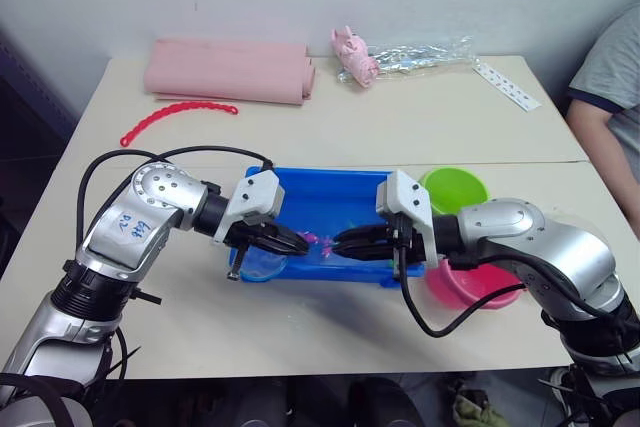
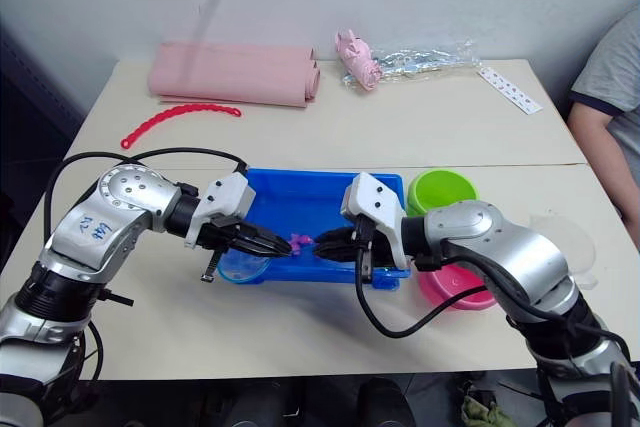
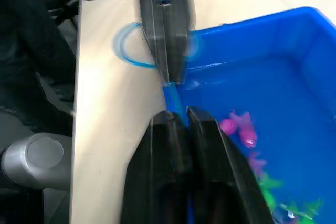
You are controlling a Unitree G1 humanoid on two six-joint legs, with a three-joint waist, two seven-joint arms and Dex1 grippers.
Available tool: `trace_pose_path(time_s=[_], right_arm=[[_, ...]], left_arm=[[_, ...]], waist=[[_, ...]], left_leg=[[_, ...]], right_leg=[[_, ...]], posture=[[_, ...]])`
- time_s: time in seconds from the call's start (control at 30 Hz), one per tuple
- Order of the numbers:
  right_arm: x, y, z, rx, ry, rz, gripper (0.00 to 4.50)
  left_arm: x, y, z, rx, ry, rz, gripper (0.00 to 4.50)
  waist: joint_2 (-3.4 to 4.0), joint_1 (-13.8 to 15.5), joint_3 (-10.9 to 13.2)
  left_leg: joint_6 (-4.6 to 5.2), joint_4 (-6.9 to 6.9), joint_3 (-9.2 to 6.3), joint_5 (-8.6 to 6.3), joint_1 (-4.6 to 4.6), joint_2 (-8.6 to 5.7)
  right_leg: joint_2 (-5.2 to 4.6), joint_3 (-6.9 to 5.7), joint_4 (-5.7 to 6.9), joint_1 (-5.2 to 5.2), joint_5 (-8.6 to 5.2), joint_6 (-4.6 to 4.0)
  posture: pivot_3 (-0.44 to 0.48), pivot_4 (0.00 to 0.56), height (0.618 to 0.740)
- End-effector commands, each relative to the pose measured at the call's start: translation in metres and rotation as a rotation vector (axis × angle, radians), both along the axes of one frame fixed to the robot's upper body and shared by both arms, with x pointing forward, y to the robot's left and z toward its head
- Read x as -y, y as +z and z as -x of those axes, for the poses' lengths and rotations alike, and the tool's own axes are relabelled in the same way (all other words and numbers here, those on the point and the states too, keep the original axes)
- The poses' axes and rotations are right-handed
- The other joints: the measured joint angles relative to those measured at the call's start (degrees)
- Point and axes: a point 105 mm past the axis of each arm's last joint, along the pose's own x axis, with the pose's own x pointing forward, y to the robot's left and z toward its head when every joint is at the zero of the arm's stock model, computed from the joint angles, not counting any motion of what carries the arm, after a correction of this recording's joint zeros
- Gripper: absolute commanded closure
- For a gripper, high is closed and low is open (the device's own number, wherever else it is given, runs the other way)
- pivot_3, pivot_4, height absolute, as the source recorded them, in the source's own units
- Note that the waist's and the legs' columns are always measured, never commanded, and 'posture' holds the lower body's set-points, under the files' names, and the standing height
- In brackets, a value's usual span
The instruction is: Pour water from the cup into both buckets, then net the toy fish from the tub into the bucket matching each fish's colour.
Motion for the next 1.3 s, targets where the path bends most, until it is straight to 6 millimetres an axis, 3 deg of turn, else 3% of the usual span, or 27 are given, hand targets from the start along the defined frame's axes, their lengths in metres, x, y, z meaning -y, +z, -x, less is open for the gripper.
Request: trace_pose_path(time_s=[0.03, 0.17, 0.2, 0.27, 0.33, 0.5, 0.57, 0.7, 0.83, 0.97, 1.3], right_arm=[[-0.002, 0.008, 0.001, 0.046, 0.017, -0.009, 4.47], [-0.001, 0.008, 0.001, 0.066, 0.025, -0.003, 4.47], [0.0, 0.008, 0.001, 0.074, 0.027, -0.004, 4.5], [0.003, 0.01, 0.001, 0.093, 0.032, -0.008, 4.5], [0.009, 0.014, -0.002, 0.129, 0.019, -0.013, 4.5], [0.054, 0.019, -0.008, 0.183, -0.062, 0.063, 4.5], [0.07, 0.02, -0.01, 0.197, -0.095, 0.105, 4.5], [0.108, 0.026, -0.021, 0.263, -0.172, 0.22, 4.5], [0.128, 0.031, -0.033, 0.366, -0.177, 0.327, 4.5], [0.13, 0.029, -0.046, 0.457, -0.131, 0.396, 4.5], [0.111, 0.015, -0.058, 0.522, -0.006, 0.412, 4.5]], left_arm=[[0.003, 0.004, 0.003, 0.038, -0.023, 0.012, 4.5], [0.006, 0.023, 0.004, 0.026, -0.029, 0.176, 4.5], [0.007, 0.032, 0.005, 0.019, -0.034, 0.243, 3.82], [0.005, 0.052, 0.007, 0.003, -0.039, 0.381, 3.19], [-0.004, 0.07, 0.007, 0.002, -0.023, 0.484, 2.22], [-0.041, 0.09, -0.002, 0.085, 0.107, 0.546, 0.14], [-0.052, 0.087, -0.007, 0.093, 0.153, 0.555, 0.06], [-0.084, 0.057, -0.017, 0.085, 0.28, 0.511, 0.06], [-0.084, 0.034, -0.014, 0.063, 0.299, 0.487, 0.06], [-0.074, 0.015, -0.008, 0.029, 0.295, 0.484, 0.06], [-0.062, 0.007, 0.004, -0.026, 0.263, 0.501, 0.06]], waist=[[0.0, 0.0, 0.0], [0.0, 0.01, 0.0], [0.0, 0.01, 0.0], [0.0, 0.0, 0.01], [0.0, 0.0, 0.01], [0.0, 0.02, 0.01], [-0.01, 0.08, 0.01], [0.0, 0.03, 0.01], [-0.01, -0.07, 0.03], [0.03, -0.1, 0.04], [0.03, -0.08, 0.05]], left_leg=[[0.0, 0.0, 0.0, 0.0, 0.0, 0.0], [0.0, 0.01, 0.0, 0.0, 0.0, 0.0], [0.0, 0.01, 0.0, 0.0, 0.0, 0.0], [0.0, 0.1, -0.07, 0.0, -0.11, 0.01], [0.0, 0.21, -0.13, 0.0, -0.24, 0.01], [0.02, 0.45, -0.12, -0.01, -0.49, 0.0], [0.05, 0.48, -0.11, 0.0, -0.48, -0.01], [0.07, 0.51, -0.06, 0.0, -0.43, -0.01], [0.07, 0.5, -0.02, 0.0, -0.46, 0.02], [0.07, 0.5, 0.03, 0.0, -0.45, 0.01], [0.06, 0.56, 0.03, 0.01, -0.48, 0.02]], right_leg=[[0.0, 0.0, 0.0, 0.0, 0.0, 0.0], [0.0, 0.0, 0.01, 0.0, 0.0, 0.0], [0.0, 0.0, 0.01, 0.0, 0.0, 0.0], [0.01, -0.07, 0.02, -0.03, 0.0, 0.0], [0.01, -0.11, 0.08, -0.12, 0.0, 0.0], [-0.01, -0.14, 0.42, -0.38, 0.0, 0.01], [-0.02, -0.15, 0.41, -0.36, 0.01, 0.01], [-0.04, -0.11, 0.44, -0.36, 0.01, 0.02], [-0.03, -0.05, 0.55, -0.46, 0.01, 0.02], [-0.06, 0.01, 0.6, -0.49, 0.01, 0.02], [-0.05, 0.01, 0.77, -0.57, 0.01, 0.02]], posture=[[0.0, 0.15, 0.74], [0.0, 0.15, 0.74], [0.0, 0.15, 0.74], [0.0, 0.15, 0.74], [0.0, 0.15, 0.74], [0.0, 0.15, 0.74], [0.0, 0.15, 0.74], [0.0, 0.15, 0.74], [0.0, 0.15, 0.74], [0.0, 0.15, 0.74], [0.0, 0.15, 0.74]])
